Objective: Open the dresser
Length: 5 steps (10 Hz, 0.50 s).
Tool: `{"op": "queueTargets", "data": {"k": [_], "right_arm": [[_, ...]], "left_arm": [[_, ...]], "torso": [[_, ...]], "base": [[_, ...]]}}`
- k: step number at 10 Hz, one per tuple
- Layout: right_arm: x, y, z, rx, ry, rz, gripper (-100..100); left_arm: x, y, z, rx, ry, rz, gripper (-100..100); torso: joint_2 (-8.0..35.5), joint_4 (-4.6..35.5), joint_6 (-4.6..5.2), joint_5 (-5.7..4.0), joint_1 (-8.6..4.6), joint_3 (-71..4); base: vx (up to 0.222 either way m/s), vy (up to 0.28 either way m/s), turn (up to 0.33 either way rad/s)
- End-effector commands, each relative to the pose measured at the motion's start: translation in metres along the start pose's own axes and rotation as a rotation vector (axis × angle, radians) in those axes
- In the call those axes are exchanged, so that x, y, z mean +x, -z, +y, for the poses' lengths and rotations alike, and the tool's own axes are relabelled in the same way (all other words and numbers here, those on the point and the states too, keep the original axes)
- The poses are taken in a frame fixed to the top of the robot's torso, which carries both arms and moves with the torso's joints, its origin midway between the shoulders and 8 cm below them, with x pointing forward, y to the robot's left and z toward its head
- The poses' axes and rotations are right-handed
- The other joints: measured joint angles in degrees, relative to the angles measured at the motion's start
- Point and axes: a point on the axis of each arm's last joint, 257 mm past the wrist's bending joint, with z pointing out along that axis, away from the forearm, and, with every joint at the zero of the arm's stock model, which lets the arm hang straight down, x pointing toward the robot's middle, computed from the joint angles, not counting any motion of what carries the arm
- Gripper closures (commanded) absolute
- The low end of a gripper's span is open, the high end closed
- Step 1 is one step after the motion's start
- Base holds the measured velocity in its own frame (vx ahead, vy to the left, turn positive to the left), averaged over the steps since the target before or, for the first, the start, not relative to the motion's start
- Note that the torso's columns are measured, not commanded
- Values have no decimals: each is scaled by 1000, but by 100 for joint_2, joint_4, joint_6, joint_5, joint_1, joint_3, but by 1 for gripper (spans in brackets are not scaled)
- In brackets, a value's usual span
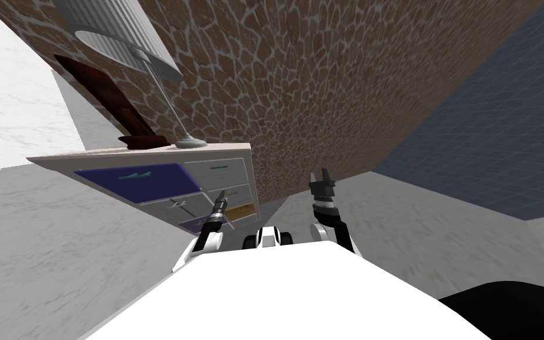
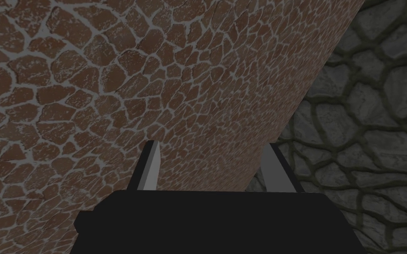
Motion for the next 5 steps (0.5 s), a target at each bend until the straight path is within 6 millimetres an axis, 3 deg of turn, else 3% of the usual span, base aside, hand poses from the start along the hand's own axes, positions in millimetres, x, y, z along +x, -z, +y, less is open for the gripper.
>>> {"op": "queueTargets", "data": {"k": [1,5], "right_arm": [[0,0,0,0,0,0,0],[0,0,0,0,0,0,0]], "left_arm": [[1,-4,-3,-19,36,-30,-100],[17,-2,-2,-33,116,-68,-100]], "torso": [[2,1,0,-2,-6,1],[3,1,0,3,10,2]], "base": [[17,-84,59],[4,-29,16]]}}
